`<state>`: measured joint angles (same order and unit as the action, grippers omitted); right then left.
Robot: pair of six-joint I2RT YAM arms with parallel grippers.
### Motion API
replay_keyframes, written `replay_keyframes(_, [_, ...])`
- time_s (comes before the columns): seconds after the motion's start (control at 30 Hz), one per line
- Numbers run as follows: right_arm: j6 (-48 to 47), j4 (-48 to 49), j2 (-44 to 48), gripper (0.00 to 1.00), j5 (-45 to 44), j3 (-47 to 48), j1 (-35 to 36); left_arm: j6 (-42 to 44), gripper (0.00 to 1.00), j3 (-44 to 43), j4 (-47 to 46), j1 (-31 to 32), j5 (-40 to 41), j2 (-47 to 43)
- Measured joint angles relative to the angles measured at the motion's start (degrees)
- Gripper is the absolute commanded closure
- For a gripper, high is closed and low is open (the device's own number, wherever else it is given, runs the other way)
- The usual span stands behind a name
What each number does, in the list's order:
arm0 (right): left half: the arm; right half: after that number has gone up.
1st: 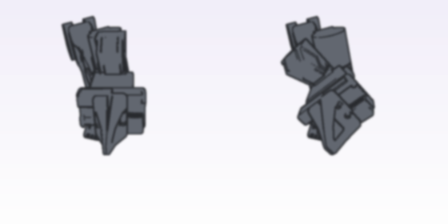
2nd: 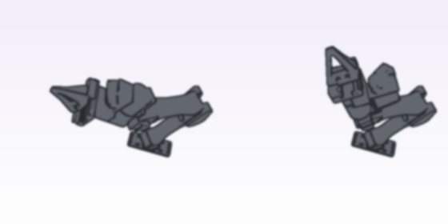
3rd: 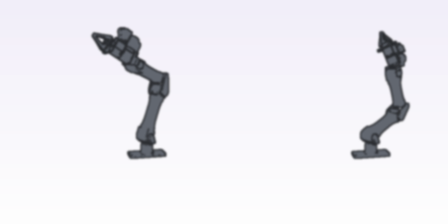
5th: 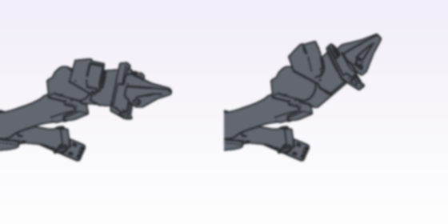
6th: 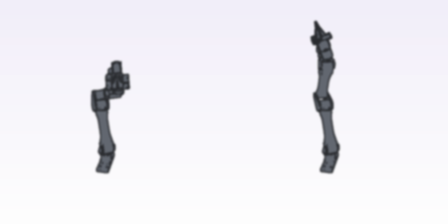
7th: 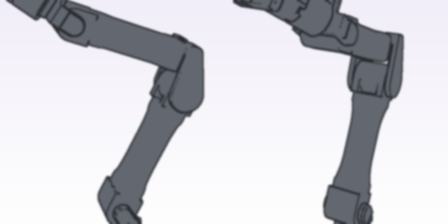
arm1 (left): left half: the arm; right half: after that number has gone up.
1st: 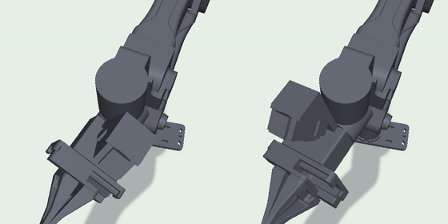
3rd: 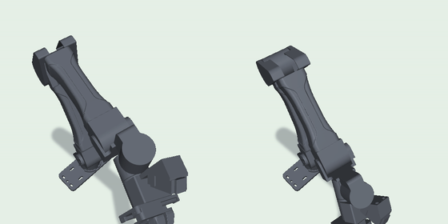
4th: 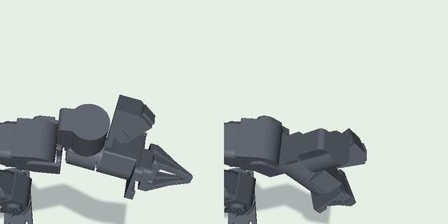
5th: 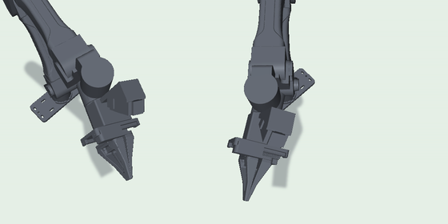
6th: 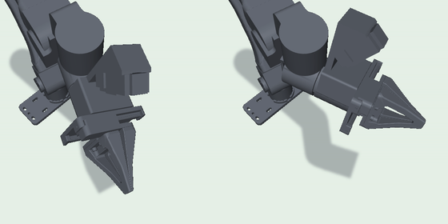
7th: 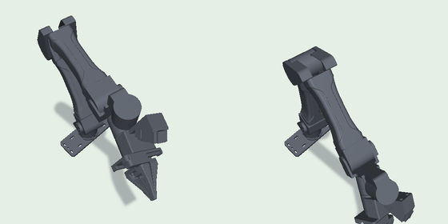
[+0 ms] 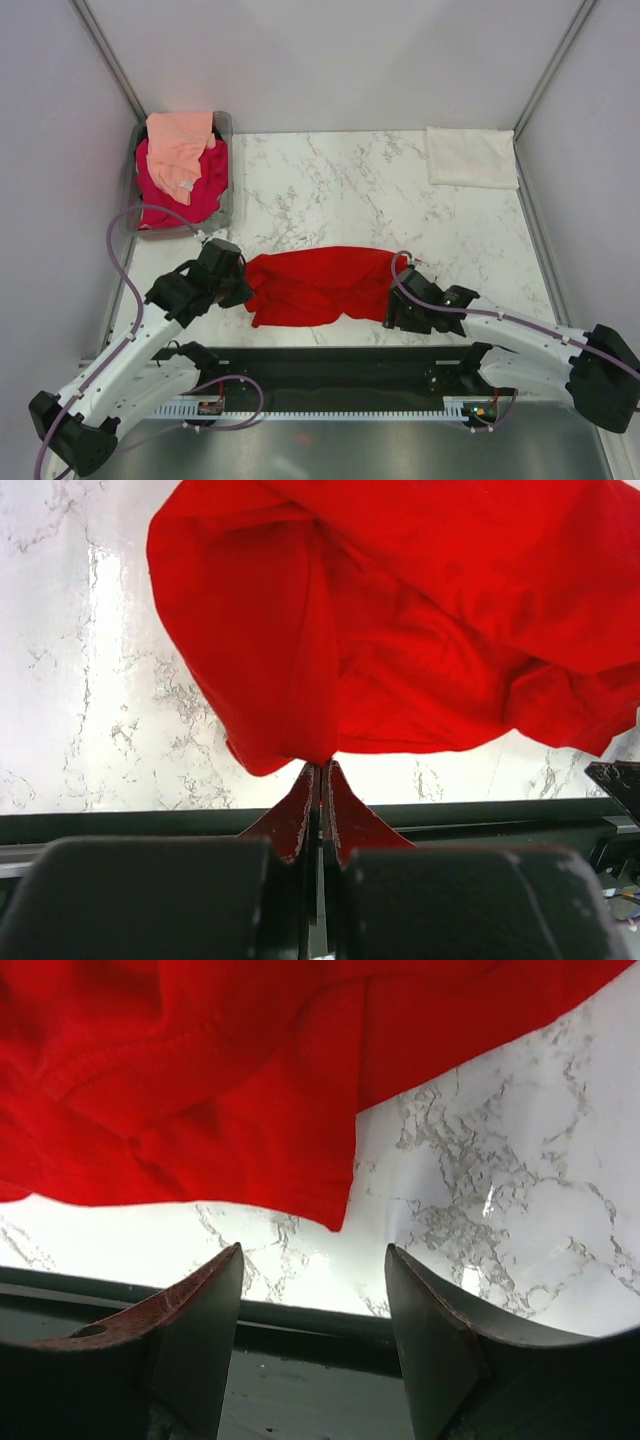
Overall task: Fold and stack the t-shirts
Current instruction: Flatten the tshirt out
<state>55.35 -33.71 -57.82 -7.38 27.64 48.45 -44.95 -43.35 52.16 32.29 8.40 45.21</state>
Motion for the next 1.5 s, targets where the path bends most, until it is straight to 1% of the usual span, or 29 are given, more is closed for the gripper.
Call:
replay_keyframes(0.1, [-0.09, 1.44, -2.91, 0.36, -0.7, 0.04, 0.11, 0.0, 0.98, 0.0, 0.0, 0.11, 0.0, 0.0])
replay_keyframes(0.2, [-0.37, 2.1, -5.75, 0.4, -1.97, 1.22, 0.11, 0.02, 0.98, 0.0, 0.0, 0.33, 0.0, 0.0])
replay_keyframes(0.3, [-0.92, 3.32, -7.72, 0.51, -3.26, 1.95, 0.15, 0.02, 0.98, 0.0, -0.02, 0.66, 0.0, -0.02])
replay_keyframes(0.33, [-1.05, 3.69, -8.26, 0.64, -3.61, 2.12, 0.15, 0.02, 0.98, 0.0, -0.02, 0.76, 0.02, -0.04])
replay_keyframes(0.4, [-1.31, 4.59, -9.29, 0.73, -4.17, 2.25, 0.15, 0.02, 0.98, 0.0, -0.02, 0.98, 0.02, -0.07])
replay_keyframes(0.43, [-1.4, 4.94, -9.84, 0.82, -4.35, 2.45, 0.15, 0.02, 0.98, 0.0, -0.02, 1.11, 0.02, -0.07])
replay_keyframes(0.5, [-1.51, 5.92, -10.36, 0.91, -4.52, 2.43, 0.15, 0.02, 0.98, 0.0, -0.02, 1.29, 0.04, -0.07])
replay_keyframes(0.53, [-1.46, 6.29, -10.43, 1.0, -4.52, 2.4, 0.15, 0.02, 0.98, 0.0, -0.02, 1.33, 0.04, -0.07])
replay_keyframes(0.63, [-1.09, 6.71, -9.86, 1.0, -4.59, 2.08, 0.15, 0.02, 0.98, 0.0, -0.04, 1.36, 0.07, -0.13])
replay_keyframes(0.7, [-1.09, 5.35, -8.48, 1.0, -4.98, 1.97, 0.15, 0.04, 0.98, 0.0, -0.02, 1.36, 0.04, -0.22])
replay_keyframes(0.77, [-1.05, 1.84, -5.7, 1.0, -5.68, 2.86, 0.15, 0.15, 0.98, 0.0, -0.02, 1.44, 0.0, -0.28])
replay_keyframes(0.83, [-1.07, -2.78, -1.99, 1.0, -7.1, 5.84, 0.15, 0.72, 0.98, -0.44, 0.44, 1.55, -0.17, -0.59])
replay_keyframes(0.9, [-1.09, -8.11, 1.6, 1.0, -9.42, 12.02, 0.15, 1.49, 0.98, -2.1, 1.18, 1.55, -0.55, -1.68])
replay_keyframes(0.97, [-1.6, -12.52, 4.98, 1.0, -12.57, 20.74, 0.15, 2.67, 0.98, -5.2, 2.03, 1.55, -0.57, -3.48])
replay_keyframes(1.03, [-3.23, -14.88, 7.8, 1.0, -15.47, 30.08, 0.15, 4.79, 0.98, -10.75, 2.38, 1.55, -0.5, -5.38])
replay_keyframes(1.17, [-7.96, -17.73, 11.19, 1.0, -20.31, 46.47, 0.15, 10.56, 0.98, -25.59, 1.62, 1.6, 0.15, -7.37])
replay_keyframes(1.33, [-14.32, -21.99, 11.8, 1.0, -25.22, 64.85, 0.15, 16.85, 0.98, -42.27, 1.53, 1.6, 0.5, -8.24])
replay_keyframes(1.4, [-16.94, -22.49, 11.85, 1.0, -26.05, 71.3, 0.15, 18.99, 0.98, -47.34, 1.36, 1.6, 0.5, -8.33])
replay_keyframes(1.5, [-21.29, -21.73, 13.62, 1.0, -25.62, 77.07, 0.15, 21.55, 0.98, -51.98, 0.76, 1.6, 0.22, -8.81])
